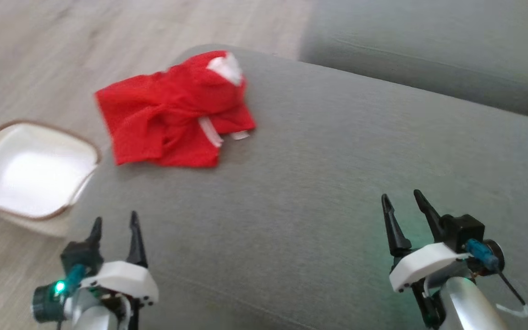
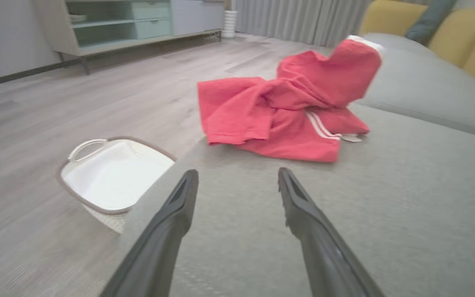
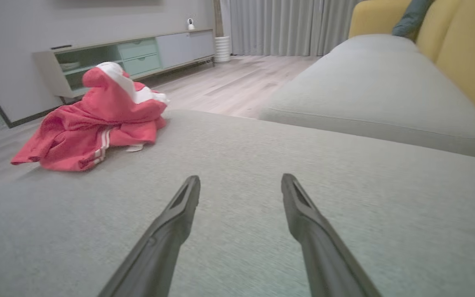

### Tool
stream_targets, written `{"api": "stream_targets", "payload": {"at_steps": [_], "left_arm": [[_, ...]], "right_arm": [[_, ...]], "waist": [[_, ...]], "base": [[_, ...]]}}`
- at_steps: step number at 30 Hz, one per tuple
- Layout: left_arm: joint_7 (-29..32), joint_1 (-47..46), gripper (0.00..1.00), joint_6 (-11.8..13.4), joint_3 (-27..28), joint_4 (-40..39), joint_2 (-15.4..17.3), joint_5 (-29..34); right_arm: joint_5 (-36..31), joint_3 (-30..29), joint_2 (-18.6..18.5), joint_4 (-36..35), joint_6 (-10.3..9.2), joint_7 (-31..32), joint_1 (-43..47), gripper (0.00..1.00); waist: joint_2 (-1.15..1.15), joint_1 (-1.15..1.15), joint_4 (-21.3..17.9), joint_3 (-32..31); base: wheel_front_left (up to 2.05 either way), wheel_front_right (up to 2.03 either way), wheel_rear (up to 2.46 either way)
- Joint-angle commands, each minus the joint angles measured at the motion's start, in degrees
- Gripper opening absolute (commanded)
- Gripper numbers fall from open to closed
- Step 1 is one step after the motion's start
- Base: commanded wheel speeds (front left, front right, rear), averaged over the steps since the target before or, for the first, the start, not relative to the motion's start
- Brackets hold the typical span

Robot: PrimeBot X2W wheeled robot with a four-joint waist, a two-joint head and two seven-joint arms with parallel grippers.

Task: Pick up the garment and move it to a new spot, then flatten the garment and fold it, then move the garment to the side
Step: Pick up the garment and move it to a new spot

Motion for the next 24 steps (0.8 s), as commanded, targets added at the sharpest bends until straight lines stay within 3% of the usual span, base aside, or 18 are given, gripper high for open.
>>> {"api": "stream_targets", "payload": {"at_steps": [1, 5, 14, 24], "left_arm": [[-0.70, -1.16, 1.00, 0.36, 3.00, -1.94, 1.00, 0.54], [-0.70, 0.44, 1.00, 0.25, 6.35, -2.66, 1.19, 0.60], [-0.70, 1.55, 1.00, -0.68, 9.76, -3.44, 1.01, 0.29], [-0.70, -4.59, 1.00, -2.84, 11.78, -1.19, 0.94, -2.08]], "right_arm": [[0.55, 1.58, 0.14, -1.50, 0.43, -0.63, -2.32, 1.00], [0.67, 3.18, 0.19, -1.36, 0.43, -0.63, -3.00, 1.00], [1.44, 5.99, -0.15, -1.07, 0.43, -0.63, -4.68, 1.00], [1.57, 10.01, -2.51, -3.65, 0.43, -0.63, -8.22, 1.00]], "waist": [[0.00, 0.00, 5.77, 0.40], [0.00, 0.00, 8.11, 1.29], [0.00, 0.00, 8.62, 3.96], [0.00, 0.00, 2.63, 10.00]], "base": [[0.00, 0.00, 0.00], [0.00, 0.00, 0.00], [0.00, 0.00, 0.00], [0.00, 0.00, 0.00]]}}
